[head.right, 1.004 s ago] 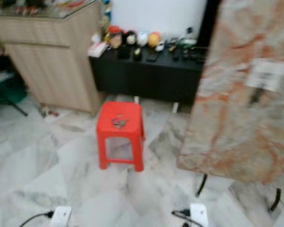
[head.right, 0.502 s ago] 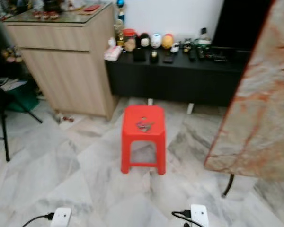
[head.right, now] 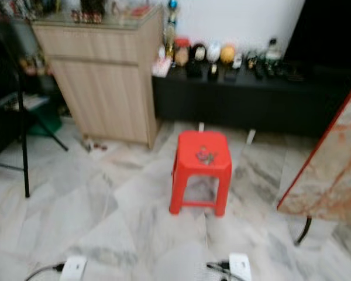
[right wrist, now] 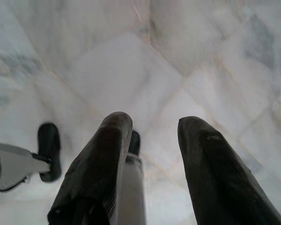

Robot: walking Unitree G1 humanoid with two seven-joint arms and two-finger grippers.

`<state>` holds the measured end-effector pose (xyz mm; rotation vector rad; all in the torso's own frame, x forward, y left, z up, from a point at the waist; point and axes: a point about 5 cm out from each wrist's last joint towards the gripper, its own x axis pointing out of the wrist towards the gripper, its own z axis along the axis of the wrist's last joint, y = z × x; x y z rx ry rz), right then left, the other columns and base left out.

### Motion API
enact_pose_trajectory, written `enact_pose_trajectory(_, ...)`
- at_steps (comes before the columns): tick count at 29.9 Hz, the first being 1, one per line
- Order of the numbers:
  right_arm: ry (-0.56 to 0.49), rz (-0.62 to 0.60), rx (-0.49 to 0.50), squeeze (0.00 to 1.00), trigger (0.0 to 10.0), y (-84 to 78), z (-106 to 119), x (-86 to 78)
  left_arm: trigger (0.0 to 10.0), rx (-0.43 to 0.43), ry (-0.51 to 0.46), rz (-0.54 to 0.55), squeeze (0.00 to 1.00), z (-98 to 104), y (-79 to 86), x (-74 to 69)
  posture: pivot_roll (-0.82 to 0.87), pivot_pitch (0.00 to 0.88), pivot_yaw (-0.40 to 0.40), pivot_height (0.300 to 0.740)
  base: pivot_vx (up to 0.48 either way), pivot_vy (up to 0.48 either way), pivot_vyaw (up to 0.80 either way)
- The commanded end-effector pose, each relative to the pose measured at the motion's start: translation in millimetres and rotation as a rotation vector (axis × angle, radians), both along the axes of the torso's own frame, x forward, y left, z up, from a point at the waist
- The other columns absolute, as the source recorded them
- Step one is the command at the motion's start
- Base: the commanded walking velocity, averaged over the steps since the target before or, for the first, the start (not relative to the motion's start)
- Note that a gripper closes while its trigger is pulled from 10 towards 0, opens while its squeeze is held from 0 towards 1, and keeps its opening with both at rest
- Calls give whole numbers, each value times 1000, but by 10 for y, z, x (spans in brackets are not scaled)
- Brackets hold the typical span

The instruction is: Hang keys on a hook

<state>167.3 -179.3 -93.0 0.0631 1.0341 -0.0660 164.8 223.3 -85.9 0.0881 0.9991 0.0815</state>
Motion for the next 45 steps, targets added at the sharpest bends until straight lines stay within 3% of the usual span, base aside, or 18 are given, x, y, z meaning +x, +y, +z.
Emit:
enact_pose_trajectory(1,5,-14,-18,0,10000,-77,-4,-31,10000,-15,-2,-3,0,-10,-61,7,118,8,-28,740,0,0,0)
enact_pose_trajectory(24,3,-17,-18,0,10000,-98,1,-24,10000,-10,-21,-30,0,19,-83,78,121,38,-32,740,0,0,0)
enact_pose_trajectory(45,15,-6,-29,0,10000,-219,1,-70,10000,-24,-35,-22,0,24,-111,96,138,15,-36,740,272,0,0)
